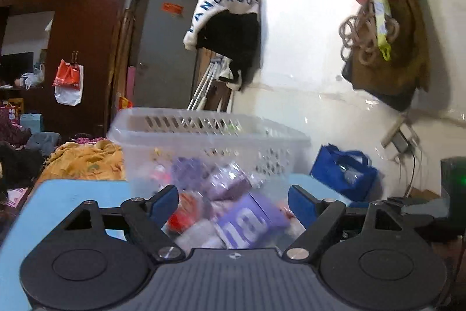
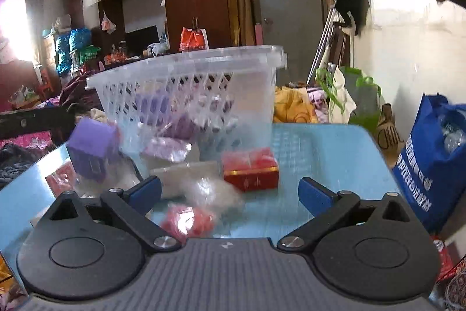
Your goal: Organize objects
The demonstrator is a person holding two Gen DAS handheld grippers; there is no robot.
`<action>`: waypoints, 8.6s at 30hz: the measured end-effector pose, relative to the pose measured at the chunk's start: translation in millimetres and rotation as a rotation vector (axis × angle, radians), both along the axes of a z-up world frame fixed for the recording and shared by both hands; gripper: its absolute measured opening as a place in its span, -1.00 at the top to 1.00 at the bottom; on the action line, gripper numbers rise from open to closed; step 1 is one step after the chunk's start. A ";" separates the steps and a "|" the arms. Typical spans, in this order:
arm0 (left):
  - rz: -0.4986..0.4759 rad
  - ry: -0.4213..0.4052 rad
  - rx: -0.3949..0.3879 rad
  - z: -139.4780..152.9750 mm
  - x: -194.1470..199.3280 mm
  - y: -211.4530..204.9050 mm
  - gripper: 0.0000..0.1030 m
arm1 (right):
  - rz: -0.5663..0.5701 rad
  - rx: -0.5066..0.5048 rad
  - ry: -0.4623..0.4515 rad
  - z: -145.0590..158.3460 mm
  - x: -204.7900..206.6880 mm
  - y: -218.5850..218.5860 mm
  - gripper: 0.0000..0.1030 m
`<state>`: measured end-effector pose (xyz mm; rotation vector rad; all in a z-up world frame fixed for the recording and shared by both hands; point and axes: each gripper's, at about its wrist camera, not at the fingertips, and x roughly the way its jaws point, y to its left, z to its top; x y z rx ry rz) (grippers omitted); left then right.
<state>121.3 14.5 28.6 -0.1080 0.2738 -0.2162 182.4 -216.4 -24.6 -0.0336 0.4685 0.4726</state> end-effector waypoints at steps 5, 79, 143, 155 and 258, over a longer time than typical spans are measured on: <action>0.001 0.024 0.085 -6.6 12.5 -24.5 -0.66 | 0.041 -0.028 -0.008 0.1 -4.2 2.1 -0.53; 0.084 -0.080 -0.019 102.9 74.9 21.9 -0.29 | 0.042 0.015 -0.234 136.0 59.4 52.4 0.18; 0.091 0.116 0.175 -70.7 -54.4 -11.9 -0.29 | 0.110 -0.079 0.170 -15.0 28.1 25.9 -0.45; 0.075 0.013 0.170 -66.8 -70.0 -10.2 -0.28 | 0.056 -0.036 0.034 -11.0 3.3 19.6 -0.08; 0.031 0.203 -0.064 -39.8 17.5 101.7 0.25 | -0.016 -0.038 -0.056 0.0 48.8 -6.9 -0.20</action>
